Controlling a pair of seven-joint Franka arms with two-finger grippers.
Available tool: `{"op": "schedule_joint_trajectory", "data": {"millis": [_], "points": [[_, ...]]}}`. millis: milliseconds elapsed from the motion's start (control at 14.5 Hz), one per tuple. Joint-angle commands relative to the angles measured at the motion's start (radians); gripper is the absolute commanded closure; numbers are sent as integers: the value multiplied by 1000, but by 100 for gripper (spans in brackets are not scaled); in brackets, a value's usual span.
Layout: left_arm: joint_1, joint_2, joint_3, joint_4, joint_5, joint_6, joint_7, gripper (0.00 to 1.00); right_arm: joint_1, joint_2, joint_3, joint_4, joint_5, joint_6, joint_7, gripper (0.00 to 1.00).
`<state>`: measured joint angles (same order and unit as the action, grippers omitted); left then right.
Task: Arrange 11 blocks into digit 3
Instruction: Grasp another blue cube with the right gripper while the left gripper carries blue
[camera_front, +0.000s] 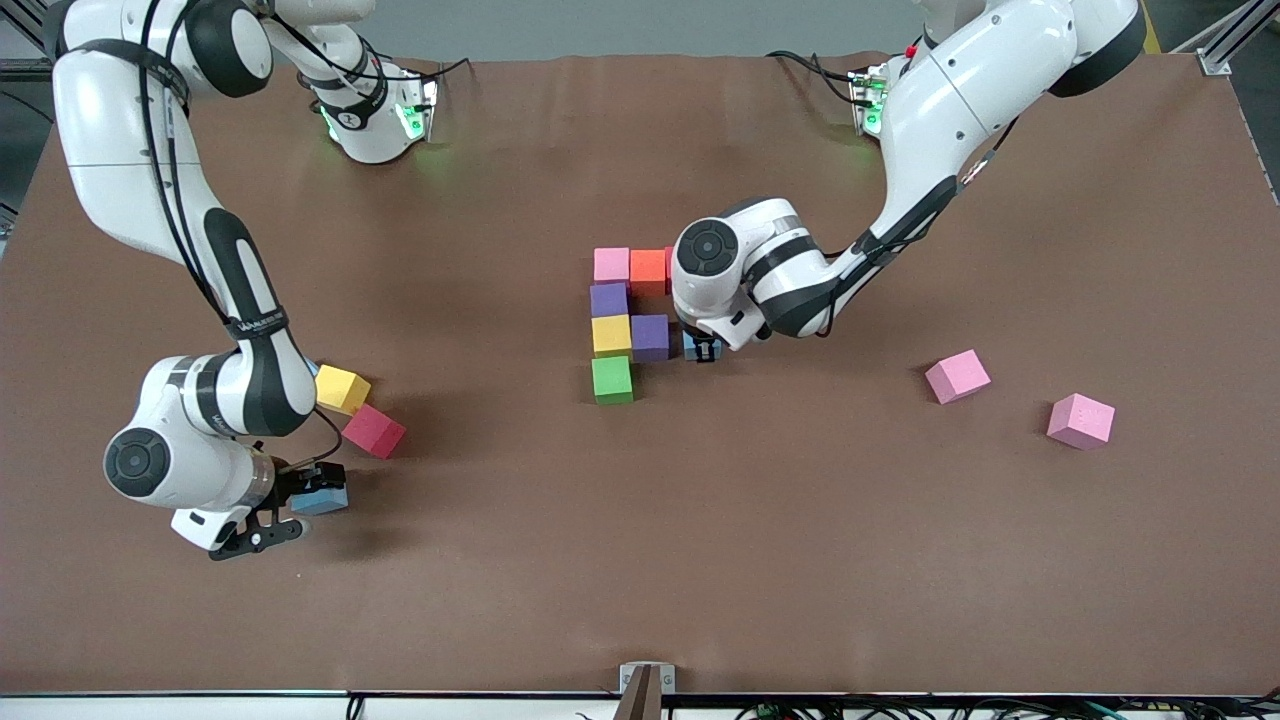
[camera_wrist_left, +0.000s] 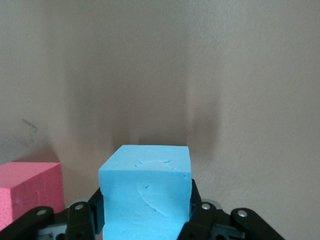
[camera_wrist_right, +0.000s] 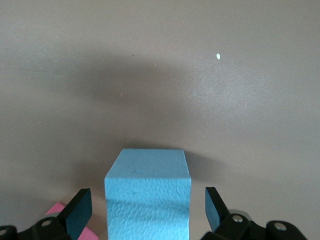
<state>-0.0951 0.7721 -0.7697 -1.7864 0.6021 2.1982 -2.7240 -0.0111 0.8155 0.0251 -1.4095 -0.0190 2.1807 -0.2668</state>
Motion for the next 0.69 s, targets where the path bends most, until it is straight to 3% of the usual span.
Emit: {"op": "schedule_joint_trajectory", "data": {"millis": [0, 275, 344, 482, 619], "points": [[-34, 9, 13, 19, 30, 8, -65, 86, -21, 11, 19, -12, -16, 21, 0, 5], [-60, 19, 24, 30, 30, 29, -66, 86, -29, 8, 19, -25, -16, 4, -2, 56], [-63, 19, 32, 30, 30, 31, -66, 86, -26, 4, 19, -25, -16, -10, -18, 64], [-74, 21, 46, 30, 27, 54, -68, 86, -4, -9, 19, -19, -12, -57, -32, 72], [-78, 26, 47, 30, 22, 58, -74, 86, 40, -41, 19, -9, -4, -93, -19, 73]]}}
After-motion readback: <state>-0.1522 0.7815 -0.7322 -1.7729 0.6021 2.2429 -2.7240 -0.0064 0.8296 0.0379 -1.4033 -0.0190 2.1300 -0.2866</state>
